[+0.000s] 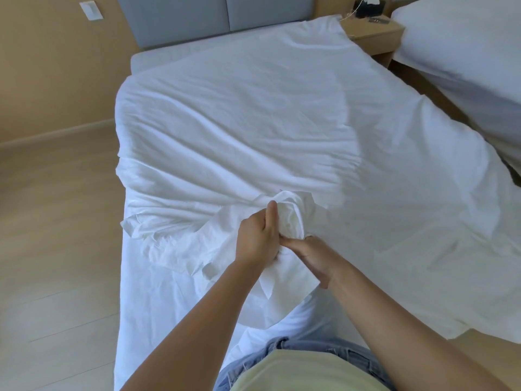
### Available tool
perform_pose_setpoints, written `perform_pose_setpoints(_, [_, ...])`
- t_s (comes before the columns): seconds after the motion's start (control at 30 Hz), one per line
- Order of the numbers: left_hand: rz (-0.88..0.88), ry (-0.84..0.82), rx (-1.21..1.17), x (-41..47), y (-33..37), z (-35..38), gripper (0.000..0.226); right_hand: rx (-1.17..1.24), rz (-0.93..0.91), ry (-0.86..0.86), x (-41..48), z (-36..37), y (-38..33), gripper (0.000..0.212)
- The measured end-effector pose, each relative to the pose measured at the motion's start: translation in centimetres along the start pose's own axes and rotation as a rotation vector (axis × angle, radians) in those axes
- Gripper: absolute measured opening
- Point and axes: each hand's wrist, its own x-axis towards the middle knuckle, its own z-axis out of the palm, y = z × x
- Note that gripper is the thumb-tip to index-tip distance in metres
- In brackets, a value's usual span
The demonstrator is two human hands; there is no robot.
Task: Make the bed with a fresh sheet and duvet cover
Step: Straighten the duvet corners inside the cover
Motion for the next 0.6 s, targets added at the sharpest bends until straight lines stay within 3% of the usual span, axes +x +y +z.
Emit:
perform_pose_setpoints(0.1, [0.047,0.039,0.109,0.8,0.0,-0.2,0.058,0.027,0.067,-0.024,-0.1,0.0,0.2,0.012])
perform_pose_setpoints(0.27, [0.09,0.007,0.247,1.2,-0.3,-0.8,0.053,-0.256,0.148,-0.009,-0.7,0.1,-0.2,0.009])
perform_pose_setpoints(0.43, [0.082,0.303,0.198,-3.1,-0.5,-2.0,0.02,-0.164,0.079,0.195,0.8,1.2,0.7,0.014])
perform_pose_setpoints(0.5, [0.041,0.224,0.197,-5.2,-0.6,-1.4,0.007,-0.226,0.086,0.226,1.2,1.9,1.3,0.017])
perform_pose_setpoints(0.6, [-0.081,0.109,0.256,-6.9,-1.2,-0.4,0.015,-0.273,0.153,0.253,1.0,2.2,3.4,0.025])
